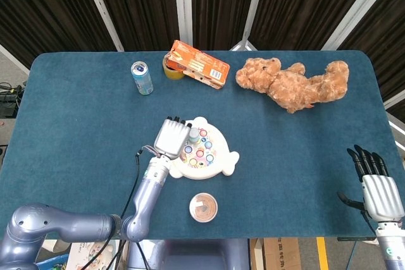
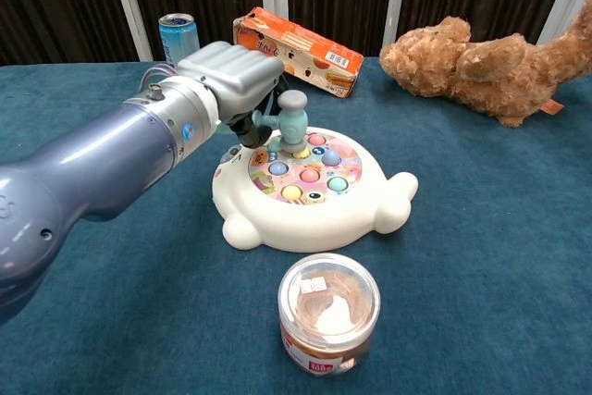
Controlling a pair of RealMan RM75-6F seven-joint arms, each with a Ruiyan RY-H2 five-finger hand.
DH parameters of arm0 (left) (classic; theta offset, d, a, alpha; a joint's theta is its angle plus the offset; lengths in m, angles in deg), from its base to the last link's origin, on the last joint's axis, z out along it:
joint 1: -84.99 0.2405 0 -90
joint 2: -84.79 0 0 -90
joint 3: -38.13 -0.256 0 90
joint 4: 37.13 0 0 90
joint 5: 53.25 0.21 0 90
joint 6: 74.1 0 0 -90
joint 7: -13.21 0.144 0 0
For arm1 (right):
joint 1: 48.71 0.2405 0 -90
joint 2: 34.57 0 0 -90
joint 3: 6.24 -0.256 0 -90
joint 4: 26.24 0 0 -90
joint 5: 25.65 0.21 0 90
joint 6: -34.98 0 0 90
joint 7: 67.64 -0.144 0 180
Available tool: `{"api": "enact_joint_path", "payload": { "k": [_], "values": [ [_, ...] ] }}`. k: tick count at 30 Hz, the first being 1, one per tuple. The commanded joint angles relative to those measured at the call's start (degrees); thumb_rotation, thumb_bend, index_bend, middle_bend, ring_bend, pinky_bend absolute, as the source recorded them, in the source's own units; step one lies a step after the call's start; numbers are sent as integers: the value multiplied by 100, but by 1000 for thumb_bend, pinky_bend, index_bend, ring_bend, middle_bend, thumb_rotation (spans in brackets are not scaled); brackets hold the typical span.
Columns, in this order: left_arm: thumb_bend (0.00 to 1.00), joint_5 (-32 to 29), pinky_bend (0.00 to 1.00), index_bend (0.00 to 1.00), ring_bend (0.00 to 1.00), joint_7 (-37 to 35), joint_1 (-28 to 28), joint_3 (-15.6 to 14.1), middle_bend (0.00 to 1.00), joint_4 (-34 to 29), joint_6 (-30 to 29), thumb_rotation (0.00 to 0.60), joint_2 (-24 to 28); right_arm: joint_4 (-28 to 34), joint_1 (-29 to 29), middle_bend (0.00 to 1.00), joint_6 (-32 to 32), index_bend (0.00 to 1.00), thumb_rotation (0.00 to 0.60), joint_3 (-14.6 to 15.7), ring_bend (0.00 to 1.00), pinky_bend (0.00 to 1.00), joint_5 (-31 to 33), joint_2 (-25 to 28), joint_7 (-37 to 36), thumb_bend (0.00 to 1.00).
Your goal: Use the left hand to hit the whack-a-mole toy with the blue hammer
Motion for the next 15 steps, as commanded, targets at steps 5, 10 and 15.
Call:
{"api": "enact_joint_path", "payload": {
  "k": [5, 10, 15],
  "values": [
    [622, -76, 501, 659, 379, 8, -1, -82, 487, 100, 41, 600, -66, 9, 0, 0, 2, 0, 600, 3, 0, 0, -2, 4, -6, 193],
    [622, 6, 501, 659, 379, -54, 11, -66, 487, 21, -41, 600, -36, 21, -3, 0, 2, 0, 600, 9, 0, 0, -2, 5, 4, 193],
    [622, 77, 501, 659, 379, -70, 42, -11, 487, -217, -175, 600, 100, 24, -5, 0, 3, 0, 600, 12, 0, 0, 3, 4, 15, 194]
  ]
}}
